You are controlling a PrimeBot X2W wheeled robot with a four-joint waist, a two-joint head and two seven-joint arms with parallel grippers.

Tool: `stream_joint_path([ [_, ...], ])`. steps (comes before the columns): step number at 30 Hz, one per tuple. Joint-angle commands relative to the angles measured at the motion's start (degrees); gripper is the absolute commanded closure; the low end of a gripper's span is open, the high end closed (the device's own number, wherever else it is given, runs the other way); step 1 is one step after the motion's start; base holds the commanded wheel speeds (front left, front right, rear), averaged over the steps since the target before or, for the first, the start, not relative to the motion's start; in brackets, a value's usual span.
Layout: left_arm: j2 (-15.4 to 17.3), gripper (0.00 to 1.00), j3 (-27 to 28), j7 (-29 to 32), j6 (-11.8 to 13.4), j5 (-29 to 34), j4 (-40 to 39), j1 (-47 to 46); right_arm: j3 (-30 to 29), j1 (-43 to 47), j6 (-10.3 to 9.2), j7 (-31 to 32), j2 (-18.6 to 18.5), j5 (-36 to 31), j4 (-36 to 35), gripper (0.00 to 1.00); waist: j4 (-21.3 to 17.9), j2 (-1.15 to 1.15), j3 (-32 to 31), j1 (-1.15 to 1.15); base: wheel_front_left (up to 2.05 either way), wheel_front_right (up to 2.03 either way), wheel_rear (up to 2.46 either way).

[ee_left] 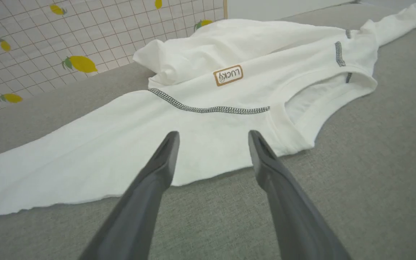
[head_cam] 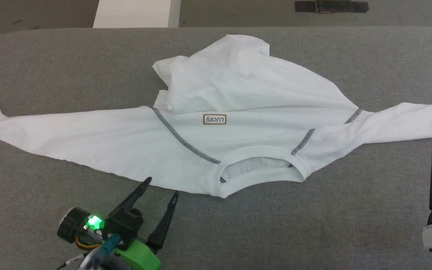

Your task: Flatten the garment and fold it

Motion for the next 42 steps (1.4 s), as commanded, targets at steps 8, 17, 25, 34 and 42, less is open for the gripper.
stream_joint_path([
  [8, 4.4, 0.0, -6.7, 6.9, -6.0, 5.9, 6.4, -9.2, 1.7, -1.9, -0.09, 0.7, 0.0, -0.6, -1.8, 0.0, -1.3, 0.0, 3.7, 0.0, 0.0, 0.0, 0.0],
  [17, 4.4, 0.0, -9.1, 7.6, -7.1, 7.1, 17.8, -15.9, 2.8, -3.2, -0.09, 1.3, 0.0, -0.3, -3.4, 0.0, -3.1, 0.0, 7.2, 0.0, 0.0, 0.0, 0.0],
  [25, 0.8, 1.0, -5.1, 2.0, -4.4, 1.6, 21.8, -15.9, 4.6, -3.5, -0.09, 2.5, 0.0, -1.3, -4.0, 0.0, -3.4, 0.0, 5.9, 0.0, 0.0, 0.0, 0.0],
  [34, 1.9, 1.0, 2.7, -1.8, 1.0, -5.0, 13.2, -9.2, 15.4, -3.1, -0.09, 18.4, -6.2, -8.8, -2.2, 0.0, -0.5, 0.0, 5.1, 0.0, 0.0, 0.0, 0.0],
  [42, 1.0, 1.0, 2.1, -1.5, 0.4, -6.3, 9.5, -10.0, 26.9, -8.7, -0.09, 26.6, -21.9, -7.8, 0.2, 0.0, 2.1, 0.0, 8.1, 0.0, 0.0, 0.0, 0.0],
])
